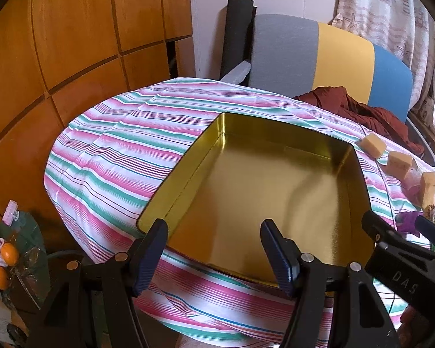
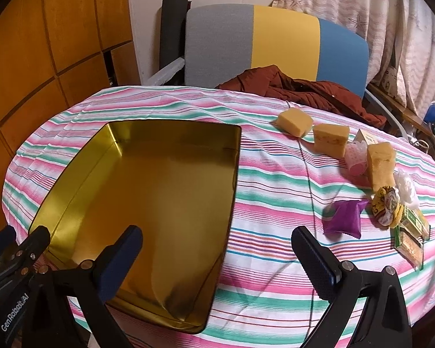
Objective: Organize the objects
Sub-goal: 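Move both tools from the gold tray toward the scattered items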
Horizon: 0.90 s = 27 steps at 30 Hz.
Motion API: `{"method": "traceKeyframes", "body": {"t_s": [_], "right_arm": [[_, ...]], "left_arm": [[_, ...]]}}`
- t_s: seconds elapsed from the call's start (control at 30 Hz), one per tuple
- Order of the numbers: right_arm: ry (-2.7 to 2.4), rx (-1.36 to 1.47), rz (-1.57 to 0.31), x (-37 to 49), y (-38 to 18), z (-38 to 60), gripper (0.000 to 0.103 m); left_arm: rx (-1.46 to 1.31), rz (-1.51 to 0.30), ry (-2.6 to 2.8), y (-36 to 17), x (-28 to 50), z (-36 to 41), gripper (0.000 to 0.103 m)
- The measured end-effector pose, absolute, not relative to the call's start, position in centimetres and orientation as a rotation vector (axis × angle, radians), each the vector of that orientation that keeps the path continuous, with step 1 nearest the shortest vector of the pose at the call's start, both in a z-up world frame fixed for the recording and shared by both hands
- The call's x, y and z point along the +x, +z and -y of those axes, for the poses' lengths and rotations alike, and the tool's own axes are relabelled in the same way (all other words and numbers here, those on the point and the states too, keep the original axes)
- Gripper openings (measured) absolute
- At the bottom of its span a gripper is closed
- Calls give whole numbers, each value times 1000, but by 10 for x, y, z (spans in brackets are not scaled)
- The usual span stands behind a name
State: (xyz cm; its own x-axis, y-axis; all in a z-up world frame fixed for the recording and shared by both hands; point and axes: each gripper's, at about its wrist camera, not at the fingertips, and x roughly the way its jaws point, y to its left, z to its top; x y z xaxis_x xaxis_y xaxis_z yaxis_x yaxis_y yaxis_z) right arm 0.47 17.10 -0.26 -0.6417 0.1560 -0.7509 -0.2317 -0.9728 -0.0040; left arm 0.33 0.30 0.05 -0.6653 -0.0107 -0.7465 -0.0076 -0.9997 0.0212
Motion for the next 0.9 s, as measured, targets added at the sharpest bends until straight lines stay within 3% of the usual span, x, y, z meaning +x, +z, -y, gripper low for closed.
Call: {"method": "traceKeyframes", "body": {"t_s": [0.43, 0.63, 0.9], "right_arm": [[2592, -1156, -185, 18, -3, -215, 103], [2537, -1121, -211, 30, -6, -249, 103], [2607, -1006, -259, 54, -12, -293, 103]], "left_arm": [[1437, 49, -2957, -17, 11, -34, 68], [1547, -102, -3117, -22, 21, -52, 68], [1657, -90, -3267, -23, 33, -91, 68]]}}
